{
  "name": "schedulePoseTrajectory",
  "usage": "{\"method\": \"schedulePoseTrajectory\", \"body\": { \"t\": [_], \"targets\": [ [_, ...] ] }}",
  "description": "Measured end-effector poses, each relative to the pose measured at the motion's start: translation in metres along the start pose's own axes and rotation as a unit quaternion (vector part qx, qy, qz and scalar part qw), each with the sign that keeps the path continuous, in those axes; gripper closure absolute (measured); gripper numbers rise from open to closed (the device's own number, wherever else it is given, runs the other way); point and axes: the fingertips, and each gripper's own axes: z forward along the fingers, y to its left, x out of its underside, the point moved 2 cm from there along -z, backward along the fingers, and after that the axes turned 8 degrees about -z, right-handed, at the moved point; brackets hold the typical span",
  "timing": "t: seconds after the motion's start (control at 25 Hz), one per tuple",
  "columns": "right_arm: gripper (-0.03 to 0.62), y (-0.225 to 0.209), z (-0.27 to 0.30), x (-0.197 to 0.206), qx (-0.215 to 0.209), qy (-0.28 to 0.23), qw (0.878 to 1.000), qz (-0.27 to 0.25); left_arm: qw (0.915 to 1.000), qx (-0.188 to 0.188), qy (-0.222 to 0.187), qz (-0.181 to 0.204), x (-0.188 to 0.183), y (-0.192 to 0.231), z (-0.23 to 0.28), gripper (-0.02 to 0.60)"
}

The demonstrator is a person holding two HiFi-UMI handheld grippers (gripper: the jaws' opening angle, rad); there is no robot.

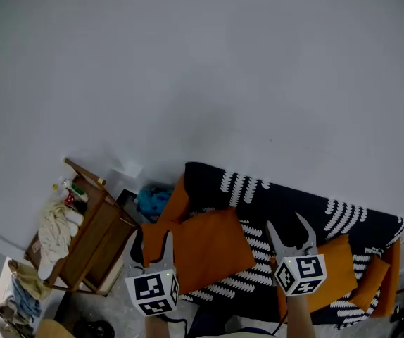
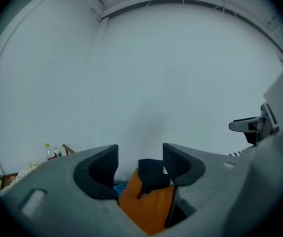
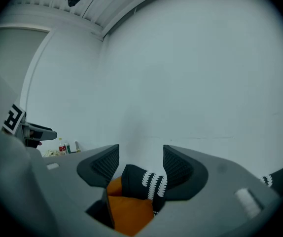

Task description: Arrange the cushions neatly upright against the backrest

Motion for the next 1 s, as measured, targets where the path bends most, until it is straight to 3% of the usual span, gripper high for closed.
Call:
{"method": "schedulePoseTrajectory", "body": {
  "t": [0.52,1.0],
  "targets": [
    [0.318,0.018,0.122,0.038,-0.028,0.066,0.997,-0.009,0.9964,-0.033,0.075,-0.021,0.04,0.07,0.095,0.288],
    [0.318,0.026,0.172,0.086,-0.06,0.127,0.99,-0.015,0.9845,-0.055,0.16,-0.046,0.104,0.093,0.126,0.288]
  ]
}}
